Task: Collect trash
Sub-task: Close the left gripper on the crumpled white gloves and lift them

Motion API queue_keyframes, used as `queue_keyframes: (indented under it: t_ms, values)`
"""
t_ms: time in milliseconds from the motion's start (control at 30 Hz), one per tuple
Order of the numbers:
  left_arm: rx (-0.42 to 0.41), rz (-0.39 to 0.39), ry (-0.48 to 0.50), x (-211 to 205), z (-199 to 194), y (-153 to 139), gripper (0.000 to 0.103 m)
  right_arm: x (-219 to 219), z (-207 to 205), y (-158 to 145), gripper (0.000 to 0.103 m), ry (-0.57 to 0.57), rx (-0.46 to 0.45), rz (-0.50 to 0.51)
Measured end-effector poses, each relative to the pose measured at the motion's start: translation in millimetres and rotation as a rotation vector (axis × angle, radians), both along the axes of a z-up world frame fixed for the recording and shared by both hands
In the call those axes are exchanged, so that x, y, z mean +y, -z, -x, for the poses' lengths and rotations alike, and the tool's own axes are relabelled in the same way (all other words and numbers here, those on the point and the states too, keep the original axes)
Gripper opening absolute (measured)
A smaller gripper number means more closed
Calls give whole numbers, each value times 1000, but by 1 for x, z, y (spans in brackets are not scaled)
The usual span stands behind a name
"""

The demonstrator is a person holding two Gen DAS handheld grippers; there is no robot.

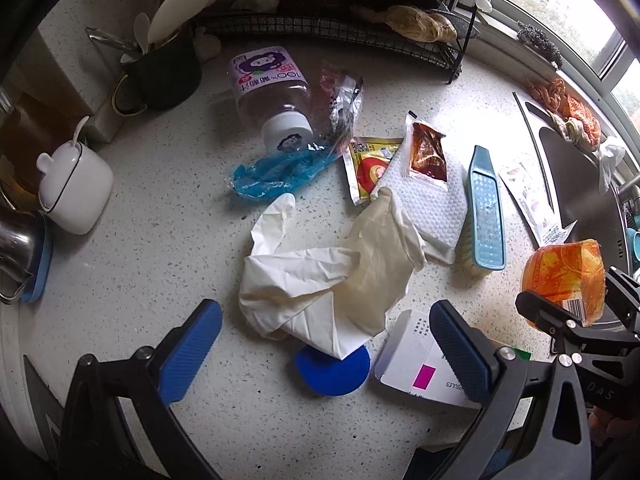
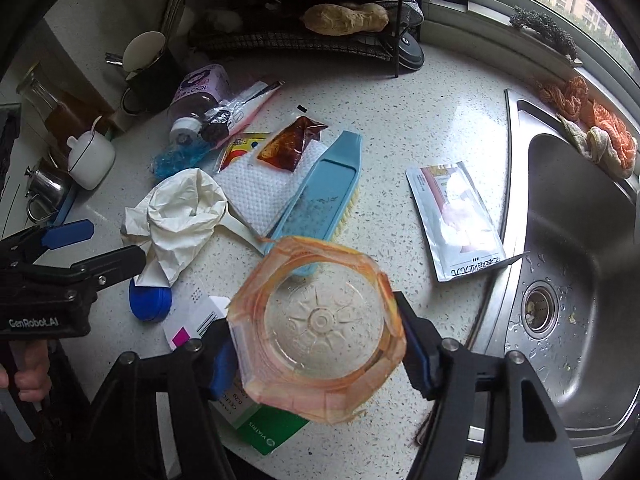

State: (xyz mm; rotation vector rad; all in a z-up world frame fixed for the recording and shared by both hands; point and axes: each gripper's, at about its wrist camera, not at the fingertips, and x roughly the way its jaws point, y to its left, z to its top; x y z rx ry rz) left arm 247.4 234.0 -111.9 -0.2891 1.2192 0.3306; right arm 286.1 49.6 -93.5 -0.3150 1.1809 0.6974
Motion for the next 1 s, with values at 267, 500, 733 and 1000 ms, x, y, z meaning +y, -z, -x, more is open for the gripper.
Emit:
queue_keyframes:
  t_ms: [267, 500, 733, 1000]
  values:
    - [84, 39, -13, 22, -23, 36, 103, 9, -11, 11, 65, 5, -1, 34]
    - [111, 59, -18, 25, -36, 55, 85, 11, -25, 23, 65, 39, 22, 61]
    - [99, 7, -8, 18, -37, 53, 30, 15, -24, 25, 65, 47, 20, 67]
    - [-18, -3, -30, -4, -20, 13, 9, 2, -17, 11, 65, 76, 3, 43]
